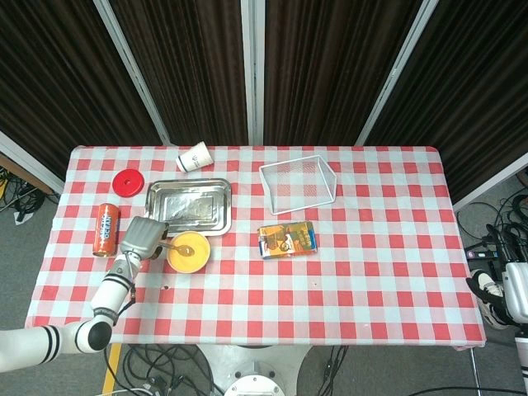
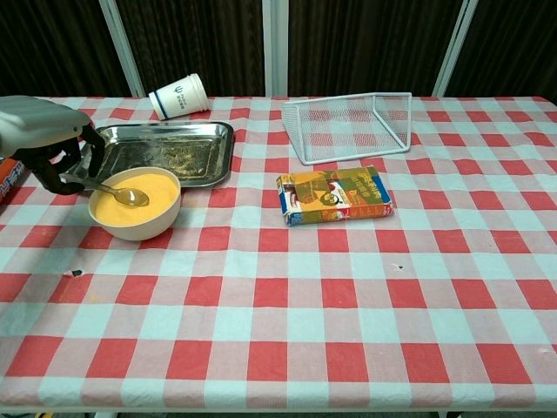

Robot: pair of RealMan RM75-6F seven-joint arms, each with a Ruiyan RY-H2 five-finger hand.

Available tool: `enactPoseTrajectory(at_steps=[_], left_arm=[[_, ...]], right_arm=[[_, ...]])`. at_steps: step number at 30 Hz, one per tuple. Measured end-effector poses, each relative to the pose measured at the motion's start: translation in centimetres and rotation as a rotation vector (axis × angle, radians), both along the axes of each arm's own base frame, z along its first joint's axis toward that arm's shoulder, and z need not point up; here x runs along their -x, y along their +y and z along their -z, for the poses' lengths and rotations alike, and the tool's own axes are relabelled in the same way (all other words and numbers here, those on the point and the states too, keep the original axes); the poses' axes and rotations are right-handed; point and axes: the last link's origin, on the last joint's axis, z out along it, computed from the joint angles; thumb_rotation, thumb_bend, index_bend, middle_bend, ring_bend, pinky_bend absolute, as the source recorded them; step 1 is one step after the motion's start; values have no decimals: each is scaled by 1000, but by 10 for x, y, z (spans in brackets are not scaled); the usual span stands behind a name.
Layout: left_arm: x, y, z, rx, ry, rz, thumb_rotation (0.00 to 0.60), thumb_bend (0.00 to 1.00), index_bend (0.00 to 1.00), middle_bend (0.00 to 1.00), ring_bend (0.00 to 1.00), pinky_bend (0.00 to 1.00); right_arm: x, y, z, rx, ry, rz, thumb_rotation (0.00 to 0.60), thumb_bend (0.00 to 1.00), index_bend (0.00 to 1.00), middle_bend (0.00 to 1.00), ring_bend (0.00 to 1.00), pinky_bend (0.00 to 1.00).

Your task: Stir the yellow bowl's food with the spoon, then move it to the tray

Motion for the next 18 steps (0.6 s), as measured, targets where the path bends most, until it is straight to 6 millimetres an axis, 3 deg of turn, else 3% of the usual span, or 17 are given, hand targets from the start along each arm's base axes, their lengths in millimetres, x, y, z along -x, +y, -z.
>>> enactPoseTrajectory(at_steps=[18], left_arm=[[2,1,2,5,-16,0,600,349,595,897,860,885]], right_arm=[[-2,0,1,-3,2,7,600,114,61,239,87,235]])
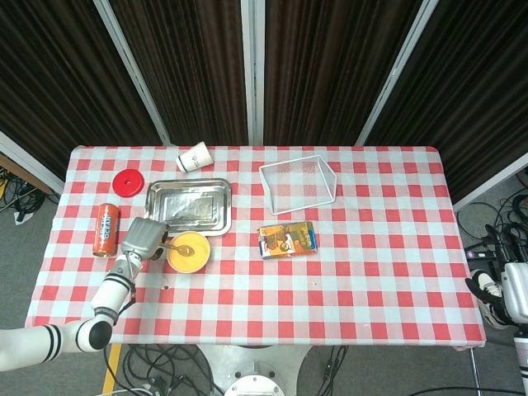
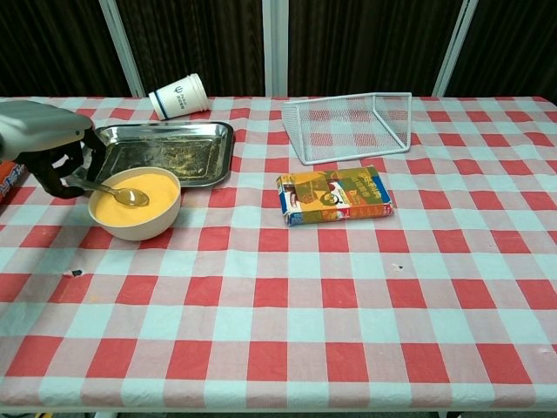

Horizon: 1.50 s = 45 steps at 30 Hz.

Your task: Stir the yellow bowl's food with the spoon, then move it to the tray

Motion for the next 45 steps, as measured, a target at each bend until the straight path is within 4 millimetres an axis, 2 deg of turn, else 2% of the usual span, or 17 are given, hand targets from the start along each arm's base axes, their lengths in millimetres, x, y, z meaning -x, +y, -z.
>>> enactPoseTrajectory(at_steps=[17,25,33,45], left_arm=[[-3,4,-12,-27,30,37,600,408,640,901,863,885],[-15,1,-20,-117,186,206,600,411,652,907,870,890],[-22,-7,-4,-192,398,410,600,411,654,913,878,900],[-31,-22,26,-215,537,560,600,412,657,914,888,904]], right_arm=[[-1,1,-1,6,1,-2,600,114,61,240,87,238],[-1,1,0,4,-3,-8,600,114,61,240,87,238],[-1,3,-1,10,-3,-5,600,114,61,240,87,238],[-2,3,1,7,-6,0,600,114,61,243,89,238]])
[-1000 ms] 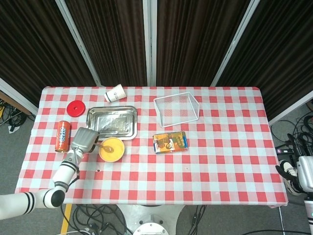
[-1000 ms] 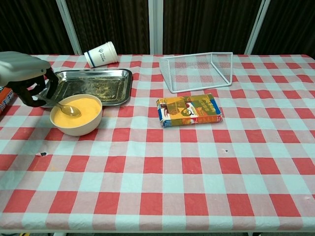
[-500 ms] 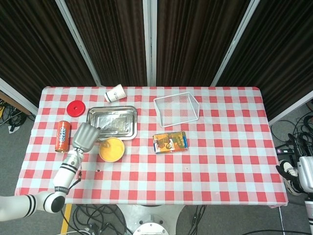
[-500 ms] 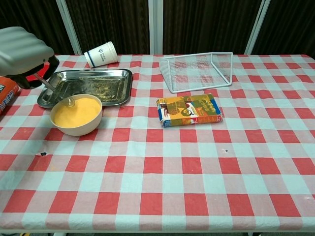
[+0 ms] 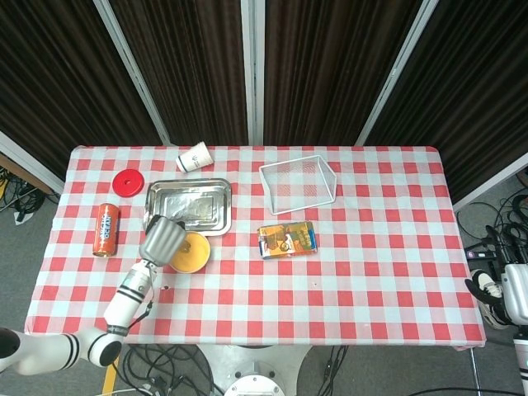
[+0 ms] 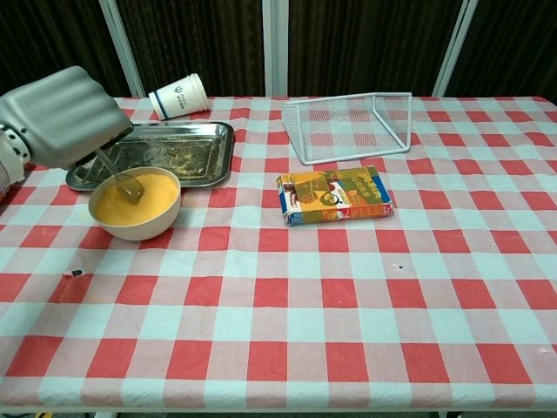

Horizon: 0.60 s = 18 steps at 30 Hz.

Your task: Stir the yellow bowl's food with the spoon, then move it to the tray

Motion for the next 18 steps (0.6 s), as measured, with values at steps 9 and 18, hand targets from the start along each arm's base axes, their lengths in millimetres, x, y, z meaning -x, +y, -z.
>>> enactPoseTrajectory(at_steps=[9,18], left_arm=[[-5,-7,13,55,-46,-25,600,412,657,915,888,905],[-1,-1,2,130,-275,-190,600,413,658,914,886,900]], right_arm=[[2,1,-1,5,-1,9,600,113,61,243,90,238],[2,0,0,3,-2,7,600,113,61,243,90,238]])
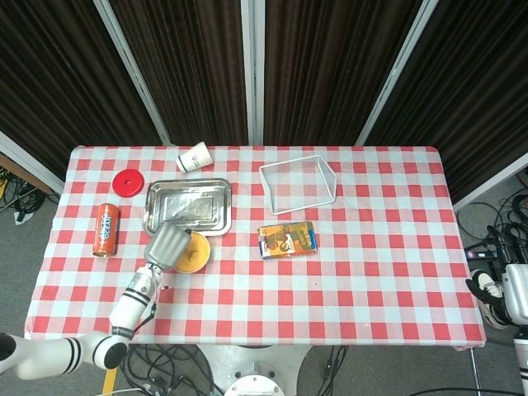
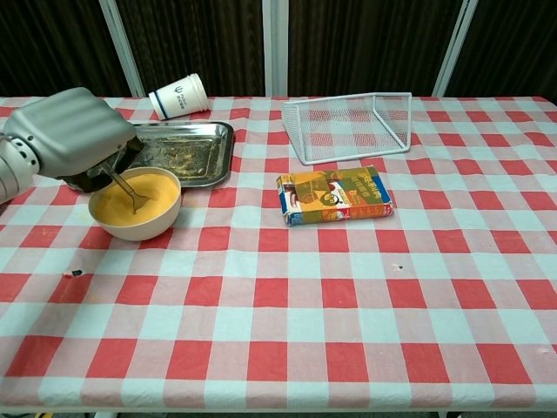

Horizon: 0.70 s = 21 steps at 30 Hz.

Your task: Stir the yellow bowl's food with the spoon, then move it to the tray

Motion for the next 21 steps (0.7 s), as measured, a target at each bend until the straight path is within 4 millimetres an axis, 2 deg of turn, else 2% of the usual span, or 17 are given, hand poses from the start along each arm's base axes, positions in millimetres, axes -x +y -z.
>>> enactPoseTrajectory(at_steps=[12,17,21], left_arm=[[17,11,-29,26,-254,-172,600,413,658,914,886,896],[20,13,-39,-12,-232,-151,600,413,658,914,886,897],[20,12,-41,-53,-121,-65,600,413,658,914,886,897]], right_arm=[[-1,2,0,3,-1,0,600,112,61,243,90,238],[-1,3,-1,6,2,-3,600,113,61,244,90,238],[-2,3,0,3,0,-5,600,113,61,243,90,238]])
